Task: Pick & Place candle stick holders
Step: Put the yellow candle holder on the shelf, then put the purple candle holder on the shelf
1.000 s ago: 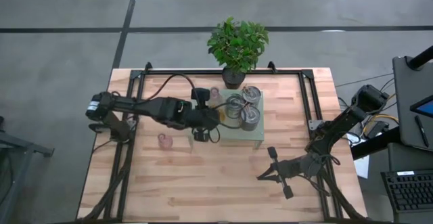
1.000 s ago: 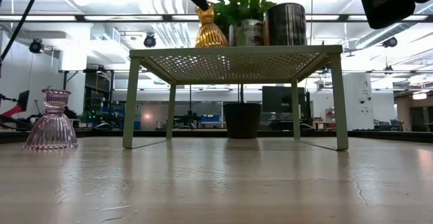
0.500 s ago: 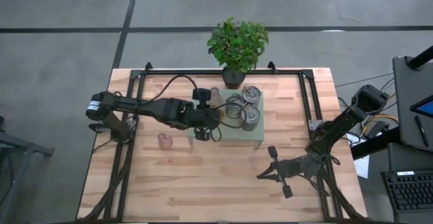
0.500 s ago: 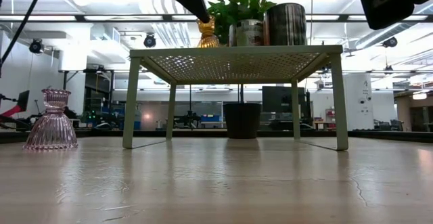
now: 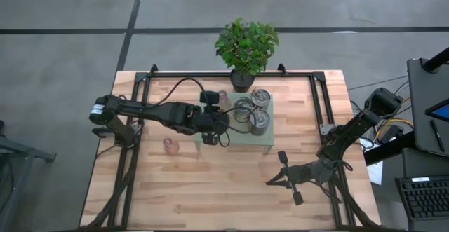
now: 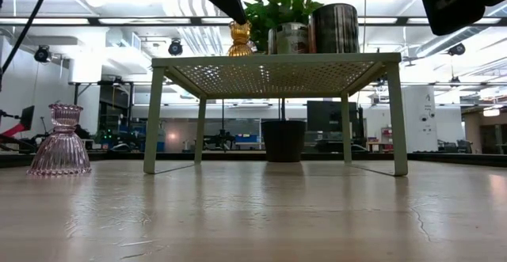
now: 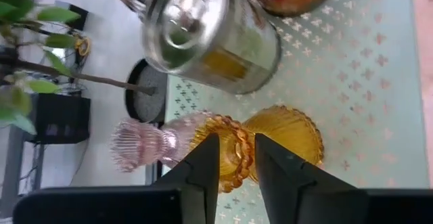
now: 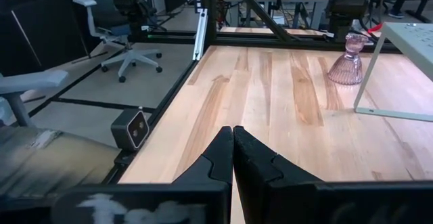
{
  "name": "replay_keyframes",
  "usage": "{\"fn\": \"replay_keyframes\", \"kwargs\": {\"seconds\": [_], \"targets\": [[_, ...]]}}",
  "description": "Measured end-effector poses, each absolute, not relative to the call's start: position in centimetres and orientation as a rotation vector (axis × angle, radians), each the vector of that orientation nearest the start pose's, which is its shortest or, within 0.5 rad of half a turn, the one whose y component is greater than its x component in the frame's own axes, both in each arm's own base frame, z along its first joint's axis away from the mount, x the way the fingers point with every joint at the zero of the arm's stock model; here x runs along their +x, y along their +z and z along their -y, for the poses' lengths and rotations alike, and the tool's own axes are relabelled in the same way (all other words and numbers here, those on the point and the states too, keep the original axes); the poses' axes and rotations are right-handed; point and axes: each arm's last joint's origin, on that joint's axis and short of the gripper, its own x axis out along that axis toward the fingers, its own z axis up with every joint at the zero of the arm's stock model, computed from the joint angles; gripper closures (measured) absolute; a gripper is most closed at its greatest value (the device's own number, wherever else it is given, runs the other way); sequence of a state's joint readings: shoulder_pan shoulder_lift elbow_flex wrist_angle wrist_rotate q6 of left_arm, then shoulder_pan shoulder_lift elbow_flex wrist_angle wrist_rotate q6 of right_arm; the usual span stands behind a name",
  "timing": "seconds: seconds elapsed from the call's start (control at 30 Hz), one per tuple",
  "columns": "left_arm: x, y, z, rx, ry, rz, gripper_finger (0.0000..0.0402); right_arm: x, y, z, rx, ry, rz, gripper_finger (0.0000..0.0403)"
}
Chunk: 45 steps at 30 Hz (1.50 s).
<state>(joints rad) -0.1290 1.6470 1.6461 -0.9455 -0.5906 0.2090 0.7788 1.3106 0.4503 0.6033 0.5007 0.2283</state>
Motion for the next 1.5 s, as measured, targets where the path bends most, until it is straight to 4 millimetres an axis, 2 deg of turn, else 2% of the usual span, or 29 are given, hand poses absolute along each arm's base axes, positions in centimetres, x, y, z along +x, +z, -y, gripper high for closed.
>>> {"fn": "replay_keyframes", "kwargs": {"seconds": [0.2,0.37,0.53,0.77,0.97,1.1,1.27,1.37,1.5], "targets": [[33.6,37.0,3.4,0.494,0.350,-0.851,0.0307,18.6,18.8,-16.4,0.072,0.251,-0.237,0.0394],[32.0,38.5,4.3,0.440,0.342,-0.819,0.0307,18.6,18.8,-16.4,0.075,0.251,-0.239,0.0394],[29.0,39.3,6.0,0.347,0.310,-0.856,0.0307,18.5,18.6,-16.3,0.075,0.250,-0.244,0.0394],[24.3,38.8,7.8,0.217,0.365,-1.056,0.0307,18.5,18.5,-16.3,0.088,0.248,-0.249,0.0394],[22.7,36.4,9.1,0.073,0.369,-1.239,0.0307,18.5,18.5,-16.2,0.092,0.247,-0.250,0.0394],[22.1,33.6,9.8,0.086,0.376,-1.328,0.0307,18.5,18.5,-16.2,0.092,0.247,-0.249,0.0394],[20.6,29.6,9.6,0.066,0.414,-1.469,0.0307,18.4,18.4,-16.2,0.107,0.245,-0.255,0.0394],[19.6,27.9,9.2,0.021,0.426,-1.483,0.0307,18.4,18.3,-16.2,0.102,0.241,-0.256,0.0394],[19.0,26.3,8.8,-0.012,0.380,-1.409,0.0307,18.3,18.1,-16.0,0.094,0.202,-0.253,0.0394]]}}
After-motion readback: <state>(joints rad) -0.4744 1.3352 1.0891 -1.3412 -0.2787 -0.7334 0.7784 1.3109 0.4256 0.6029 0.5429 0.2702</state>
